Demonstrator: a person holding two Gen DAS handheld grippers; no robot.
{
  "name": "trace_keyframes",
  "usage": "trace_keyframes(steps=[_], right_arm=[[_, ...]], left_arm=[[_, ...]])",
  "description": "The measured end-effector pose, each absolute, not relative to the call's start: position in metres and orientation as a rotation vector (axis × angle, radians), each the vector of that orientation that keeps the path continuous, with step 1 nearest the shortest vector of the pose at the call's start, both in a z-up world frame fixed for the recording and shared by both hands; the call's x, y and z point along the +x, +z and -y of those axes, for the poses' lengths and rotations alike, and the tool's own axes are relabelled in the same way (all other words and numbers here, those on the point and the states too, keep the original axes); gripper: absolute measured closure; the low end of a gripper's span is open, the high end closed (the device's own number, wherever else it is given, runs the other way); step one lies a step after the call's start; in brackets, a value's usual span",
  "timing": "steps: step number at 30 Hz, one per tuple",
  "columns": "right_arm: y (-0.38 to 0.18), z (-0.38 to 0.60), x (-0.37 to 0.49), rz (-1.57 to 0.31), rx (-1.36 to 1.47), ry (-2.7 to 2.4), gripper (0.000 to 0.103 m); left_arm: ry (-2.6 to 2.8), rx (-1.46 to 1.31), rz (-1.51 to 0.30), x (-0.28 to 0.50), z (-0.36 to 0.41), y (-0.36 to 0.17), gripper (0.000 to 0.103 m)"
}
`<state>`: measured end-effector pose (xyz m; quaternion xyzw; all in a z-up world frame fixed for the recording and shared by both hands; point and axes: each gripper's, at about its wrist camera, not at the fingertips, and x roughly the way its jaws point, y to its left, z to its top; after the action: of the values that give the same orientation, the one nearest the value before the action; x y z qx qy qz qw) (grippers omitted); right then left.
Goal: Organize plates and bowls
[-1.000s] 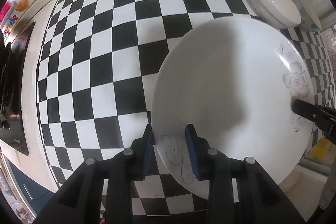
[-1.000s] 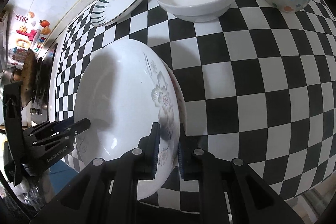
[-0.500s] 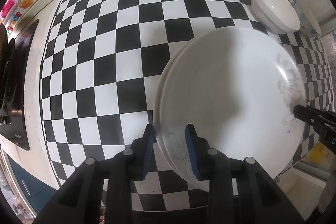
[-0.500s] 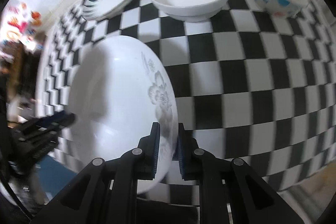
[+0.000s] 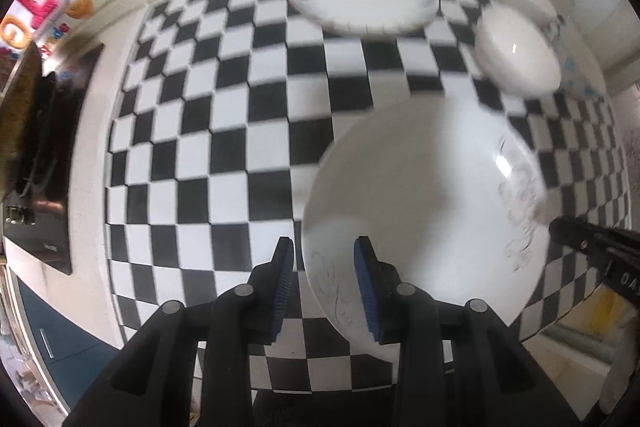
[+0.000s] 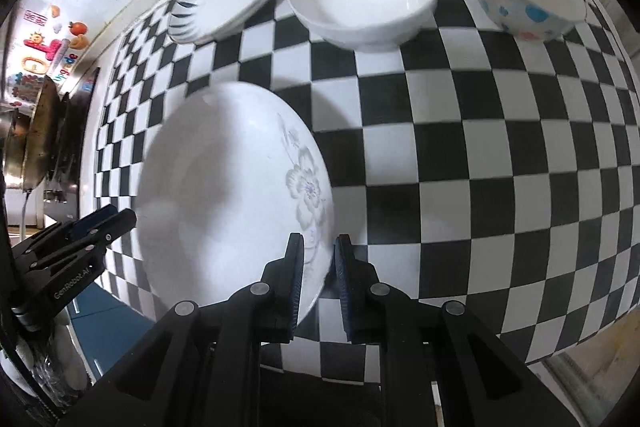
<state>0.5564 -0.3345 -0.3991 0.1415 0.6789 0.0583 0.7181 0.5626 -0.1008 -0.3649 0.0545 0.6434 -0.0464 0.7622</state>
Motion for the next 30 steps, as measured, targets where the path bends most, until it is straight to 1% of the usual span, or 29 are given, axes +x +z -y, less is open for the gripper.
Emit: trace_keyframes(steps=[2, 3, 4, 5, 6, 7, 11, 15, 21, 26, 29, 30], right_arm=[[-0.386, 0.334, 0.562, -1.486, 0.306, 0.145, 0.081], [-0.378, 0.332, 0.568, -1.470, 0.304, 0.147, 0.070], [-0.369, 0.330, 0.574, -1.457, 0.300, 0.159, 0.056], [-0.360, 0.328, 0.582, -1.443, 0.305, 0.170, 0.048], [-0.353, 0.326, 0.590, -1.428, 0.322, 0.179, 0.036], [-0.345, 0.325, 0.599, -1.412, 0.338, 0.190, 0.034], [-0.327, 0.326, 0.643, -1.391, 0.394, 0.186, 0.034], [-0.328, 0.328, 0.706, -1.379, 0.443, 0.153, 0.034], [-0.378, 0.330, 0.795, -1.479, 0.502, 0.107, 0.034], [-0.429, 0.334, 0.839, -1.565, 0.534, 0.082, 0.035], [-0.451, 0.336, 0.853, -1.607, 0.539, 0.075, 0.038], [-0.460, 0.335, 0.857, -1.626, 0.548, 0.074, 0.042]], left_arm=[[-0.098, 0.092, -1.359, 0.569, 0.100, -0.348, 0.073], [-0.092, 0.084, -1.336, 0.574, 0.099, -0.339, 0.072], [-0.087, 0.080, -1.310, 0.582, 0.099, -0.330, 0.070], [-0.085, 0.077, -1.292, 0.587, 0.099, -0.327, 0.067], [-0.082, 0.071, -1.275, 0.596, 0.096, -0.322, 0.067], [-0.083, 0.060, -1.266, 0.609, 0.094, -0.317, 0.067], [-0.089, 0.000, -1.270, 0.651, 0.082, -0.314, 0.067], [-0.116, -0.065, -1.338, 0.709, 0.068, -0.334, 0.067], [-0.155, -0.152, -1.458, 0.781, 0.055, -0.384, 0.068], [-0.214, -0.177, -1.534, 0.823, 0.057, -0.419, 0.068], [-0.241, -0.185, -1.554, 0.836, 0.059, -0.430, 0.068], [-0.251, -0.186, -1.571, 0.840, 0.061, -0.436, 0.068]])
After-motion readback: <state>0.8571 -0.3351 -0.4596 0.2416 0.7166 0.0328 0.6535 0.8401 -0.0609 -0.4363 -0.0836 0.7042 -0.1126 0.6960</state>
